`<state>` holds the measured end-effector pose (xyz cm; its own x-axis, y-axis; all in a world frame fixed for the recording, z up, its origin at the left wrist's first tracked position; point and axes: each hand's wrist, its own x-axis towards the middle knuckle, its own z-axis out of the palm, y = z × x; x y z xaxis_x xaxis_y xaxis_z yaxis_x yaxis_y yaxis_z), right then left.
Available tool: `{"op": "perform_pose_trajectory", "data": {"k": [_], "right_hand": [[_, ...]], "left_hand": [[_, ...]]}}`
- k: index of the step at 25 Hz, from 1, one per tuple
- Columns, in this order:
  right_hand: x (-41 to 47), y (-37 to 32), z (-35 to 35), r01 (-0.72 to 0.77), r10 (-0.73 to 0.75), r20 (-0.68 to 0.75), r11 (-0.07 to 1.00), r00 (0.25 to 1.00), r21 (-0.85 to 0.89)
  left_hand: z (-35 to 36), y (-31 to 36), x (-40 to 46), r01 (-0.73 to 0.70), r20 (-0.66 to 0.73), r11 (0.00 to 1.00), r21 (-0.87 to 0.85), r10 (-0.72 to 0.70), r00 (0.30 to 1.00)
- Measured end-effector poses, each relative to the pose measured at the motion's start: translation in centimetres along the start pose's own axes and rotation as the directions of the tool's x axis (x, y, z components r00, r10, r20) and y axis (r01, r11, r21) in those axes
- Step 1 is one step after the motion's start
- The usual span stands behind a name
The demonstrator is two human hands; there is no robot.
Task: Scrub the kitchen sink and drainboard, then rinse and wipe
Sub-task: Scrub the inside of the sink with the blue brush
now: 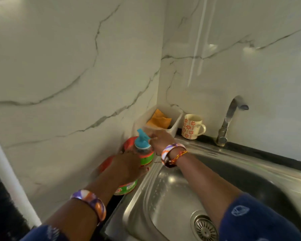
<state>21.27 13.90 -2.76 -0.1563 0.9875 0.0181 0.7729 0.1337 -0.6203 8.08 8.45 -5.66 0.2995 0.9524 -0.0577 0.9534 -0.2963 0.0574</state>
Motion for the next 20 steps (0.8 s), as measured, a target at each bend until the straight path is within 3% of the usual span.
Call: {"op": "perform_pose_trajectory", "data": {"k": [2,4,7,12,16,18,20], "right_hand": [[2.1,0.8,2.3,-0.055,0.051,-0.028,0.989,0.998,-0.136],[3.0,0.9,4.0,-0.040,0.032,-0.053,0.987,0.998,-0.158],[2.5,0.6,4.0,-0.042,0.043,0.010,0.995,0.999,-0.094],[2.2,0.8,2.1,-0.044,0.046,0.004,0.974,0.999,-0.222],[2.5,-0.6,2.8,-0.016,0.020,0.023,0.986,1.000,-0.165],[1.7,-0.3,1.3,0.011,-0.012,-0.014,0.998,1.000,-0.058],[-0.3,1.0,-1.5,0.020,-0.008,-0.070,0.984,0.998,0.177]], "left_hand": [[0.2,-0.2,0.5,-0.035,-0.059,0.999,0.015,0.036,0.998],[0.4,-0.6,0.9,-0.055,-0.090,0.998,-0.003,0.054,0.994],[0.7,-0.8,2.1,-0.060,-0.042,0.997,-0.055,0.058,0.997],[-0.1,-0.5,2.0,-0.096,-0.007,0.995,-0.031,0.096,0.995],[-0.3,0.1,2.6,0.012,0.072,0.995,0.098,-0.019,0.997],[-0.7,0.8,2.6,0.007,0.110,0.987,0.161,-0.025,0.994],[-1.1,1.2,2.7,0.014,0.124,0.982,0.187,-0.038,0.992]]}}
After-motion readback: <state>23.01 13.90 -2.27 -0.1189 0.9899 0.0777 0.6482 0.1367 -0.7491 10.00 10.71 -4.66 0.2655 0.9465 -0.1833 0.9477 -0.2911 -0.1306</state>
